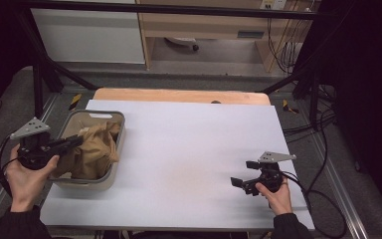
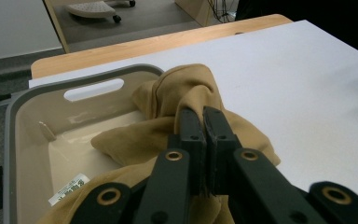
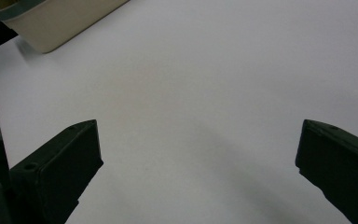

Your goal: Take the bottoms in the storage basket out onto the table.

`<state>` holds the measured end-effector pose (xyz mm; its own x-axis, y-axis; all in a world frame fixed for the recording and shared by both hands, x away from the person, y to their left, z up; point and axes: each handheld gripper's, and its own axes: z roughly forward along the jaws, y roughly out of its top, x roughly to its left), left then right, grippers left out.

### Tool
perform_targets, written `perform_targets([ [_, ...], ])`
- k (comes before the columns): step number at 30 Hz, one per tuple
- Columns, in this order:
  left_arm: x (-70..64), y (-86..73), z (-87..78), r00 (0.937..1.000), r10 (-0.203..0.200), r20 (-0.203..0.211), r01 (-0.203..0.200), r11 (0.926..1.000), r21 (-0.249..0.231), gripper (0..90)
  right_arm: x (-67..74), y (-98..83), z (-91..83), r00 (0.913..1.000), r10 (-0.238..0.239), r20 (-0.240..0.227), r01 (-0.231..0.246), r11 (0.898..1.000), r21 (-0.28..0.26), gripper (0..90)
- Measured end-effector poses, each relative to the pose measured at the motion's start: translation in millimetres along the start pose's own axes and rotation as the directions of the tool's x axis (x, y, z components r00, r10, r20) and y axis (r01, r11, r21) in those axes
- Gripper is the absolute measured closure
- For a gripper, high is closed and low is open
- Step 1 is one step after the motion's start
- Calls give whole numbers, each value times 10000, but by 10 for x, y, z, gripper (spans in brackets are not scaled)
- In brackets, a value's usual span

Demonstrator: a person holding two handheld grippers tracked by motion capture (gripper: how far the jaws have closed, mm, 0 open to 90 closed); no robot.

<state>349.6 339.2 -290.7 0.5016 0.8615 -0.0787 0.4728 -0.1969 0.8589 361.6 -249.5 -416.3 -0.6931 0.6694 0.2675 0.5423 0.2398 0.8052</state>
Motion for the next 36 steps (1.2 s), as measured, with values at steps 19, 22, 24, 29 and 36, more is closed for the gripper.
perform_targets([
  [19, -124, 119, 52, 9995, 224, 208, -220, 9996, -190, 868, 1, -2, 4, 10000, 12, 27, -12, 10000, 22, 6],
  [22, -158, 139, 65, 9992, 288, 261, -284, 9995, -163, 868, -1, 1, -3, 10000, 21, 19, -21, 10000, -2, 6],
  [24, -182, 151, 79, 9990, 347, 283, -342, 9993, -167, 868, -2, 1, -4, 10000, 5, 25, -5, 10000, 18, 6],
  [29, -234, 179, 117, 9982, 459, 378, -454, 9989, -145, 868, -2, 0, 1, 10000, 4, 26, -4, 10000, 5, 6],
  [36, -319, 238, 169, 9968, 608, 518, -601, 9981, -154, 868, 0, 0, -1, 10000, 11, 28, -11, 10000, 12, 6],
])
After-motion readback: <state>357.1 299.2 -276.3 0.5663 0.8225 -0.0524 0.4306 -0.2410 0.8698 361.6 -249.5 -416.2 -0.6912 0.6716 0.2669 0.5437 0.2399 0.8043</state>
